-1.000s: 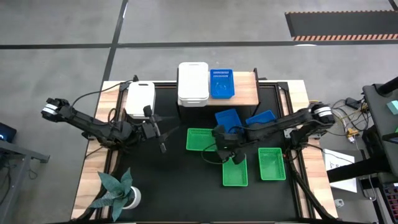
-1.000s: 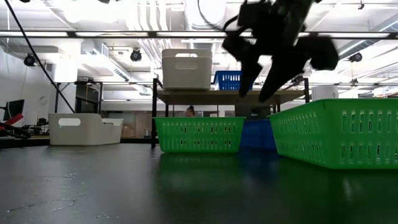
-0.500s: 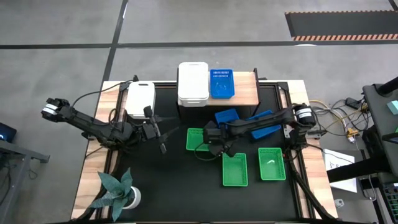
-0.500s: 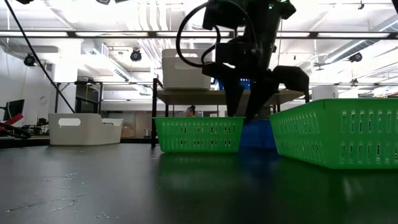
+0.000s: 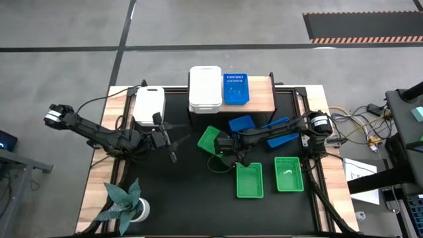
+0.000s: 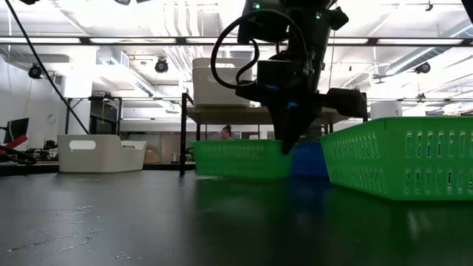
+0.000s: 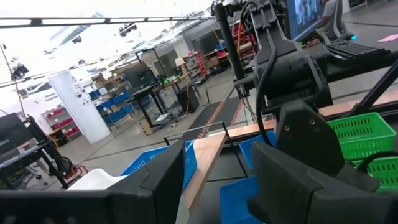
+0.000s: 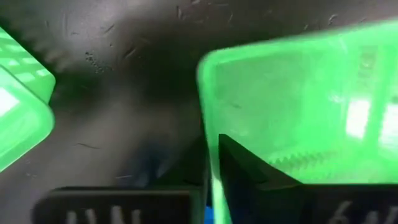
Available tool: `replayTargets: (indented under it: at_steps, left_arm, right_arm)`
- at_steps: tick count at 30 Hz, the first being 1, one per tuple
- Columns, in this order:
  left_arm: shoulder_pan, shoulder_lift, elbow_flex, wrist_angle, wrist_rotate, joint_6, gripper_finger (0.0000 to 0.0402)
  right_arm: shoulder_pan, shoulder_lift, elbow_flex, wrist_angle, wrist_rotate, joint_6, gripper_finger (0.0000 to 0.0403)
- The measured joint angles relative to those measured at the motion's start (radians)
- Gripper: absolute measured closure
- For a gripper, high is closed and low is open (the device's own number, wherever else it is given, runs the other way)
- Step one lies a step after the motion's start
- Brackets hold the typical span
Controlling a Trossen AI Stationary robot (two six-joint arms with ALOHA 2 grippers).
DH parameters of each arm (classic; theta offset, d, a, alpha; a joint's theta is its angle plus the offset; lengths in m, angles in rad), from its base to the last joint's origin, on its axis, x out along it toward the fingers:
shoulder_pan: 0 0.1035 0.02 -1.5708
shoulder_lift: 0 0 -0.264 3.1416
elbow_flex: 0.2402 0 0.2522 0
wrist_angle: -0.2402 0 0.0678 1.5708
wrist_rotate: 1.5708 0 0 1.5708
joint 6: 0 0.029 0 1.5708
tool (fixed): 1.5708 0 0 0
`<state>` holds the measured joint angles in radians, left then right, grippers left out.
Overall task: Stack baskets on shelf by color
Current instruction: Put the left green bin on the shelf
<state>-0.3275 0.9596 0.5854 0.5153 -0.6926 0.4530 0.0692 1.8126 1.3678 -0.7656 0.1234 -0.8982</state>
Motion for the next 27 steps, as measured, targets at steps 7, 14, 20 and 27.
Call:
replayTargets:
  at_steps: [7,14,20,27]
  left_arm:
    - [0.000,0.000,0.001,0.000,0.000,0.000,0.0231]
    - [-0.001,-0.001,-0.002,0.000,0.000,0.000,0.0231]
    - [-0.001,-0.001,-0.002,0.000,0.000,0.000,0.0231]
    - [0.000,-0.001,-0.002,0.000,0.000,0.000,0.0231]
  right_arm:
    - [0.002,-0.002,0.003,0.008,0.000,0.009,0.0392]
    - [0.033,-0.008,0.069,-0.073,0.000,0.082,0.0393]
    - [0.072,-0.031,0.185,-0.227,-0.002,0.227,0.0393]
    - [0.102,-0.141,0.270,-0.309,-0.003,0.356,0.0394]
